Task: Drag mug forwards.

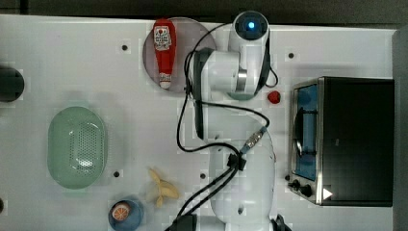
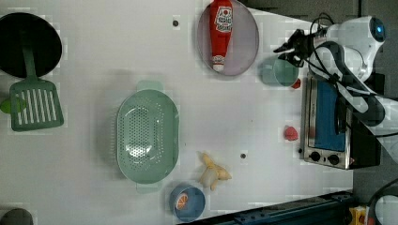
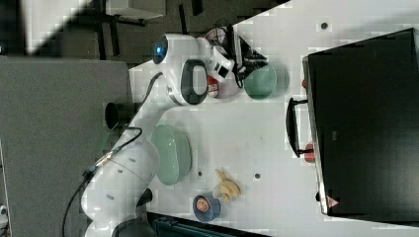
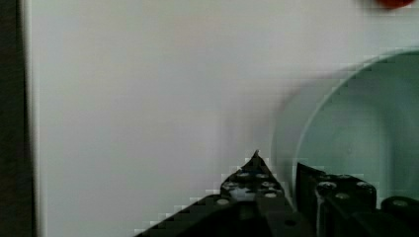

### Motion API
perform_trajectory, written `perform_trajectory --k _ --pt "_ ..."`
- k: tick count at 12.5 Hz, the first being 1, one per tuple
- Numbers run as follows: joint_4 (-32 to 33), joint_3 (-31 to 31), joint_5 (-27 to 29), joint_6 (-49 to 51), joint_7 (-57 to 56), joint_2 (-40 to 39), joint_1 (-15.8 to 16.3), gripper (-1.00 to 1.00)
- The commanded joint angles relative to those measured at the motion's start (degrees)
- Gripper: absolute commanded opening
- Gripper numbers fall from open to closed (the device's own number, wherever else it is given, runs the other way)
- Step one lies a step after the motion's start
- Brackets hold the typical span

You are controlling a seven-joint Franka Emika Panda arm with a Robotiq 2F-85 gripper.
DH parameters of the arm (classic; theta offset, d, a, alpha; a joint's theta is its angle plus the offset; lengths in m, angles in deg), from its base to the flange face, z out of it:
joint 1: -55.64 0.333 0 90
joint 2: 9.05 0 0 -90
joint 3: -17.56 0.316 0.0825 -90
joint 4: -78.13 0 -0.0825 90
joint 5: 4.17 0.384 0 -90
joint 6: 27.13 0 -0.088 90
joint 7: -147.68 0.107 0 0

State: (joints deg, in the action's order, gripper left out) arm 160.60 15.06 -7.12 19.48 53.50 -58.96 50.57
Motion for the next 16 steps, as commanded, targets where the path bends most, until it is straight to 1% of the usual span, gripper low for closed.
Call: perform_trajectory --k 1,3,4,6,8,9,11,14,16 --pt "-4.46 -0.83 0.92 0.91 1.05 -1.81 0.57 -0.65" --pt "-7.44 -0.83 0.92 0.93 1.05 -3.57 0.57 -0.65" --pt "-8.37 -0.85 0.92 0.93 1.05 -4.17 0.56 -0.56" --pt "-8.96 -0.83 0.92 0.74 0.99 -5.05 0.61 -0.13" --pt "-9.21 -0.31 0.92 0.47 0.96 -3.9 0.68 0.32" --pt "-9.19 -0.17 0.92 0.76 0.71 -2.11 0.69 0.55" --pt "-8.92 -0.17 0.91 4.93 -1.61 3.07 0.71 0.99" --pt "-8.09 -0.05 0.91 11.55 -11.89 11.12 1.06 1.0" --pt "-4.88 -0.03 0.91 15.97 -21.24 17.23 1.42 1.0"
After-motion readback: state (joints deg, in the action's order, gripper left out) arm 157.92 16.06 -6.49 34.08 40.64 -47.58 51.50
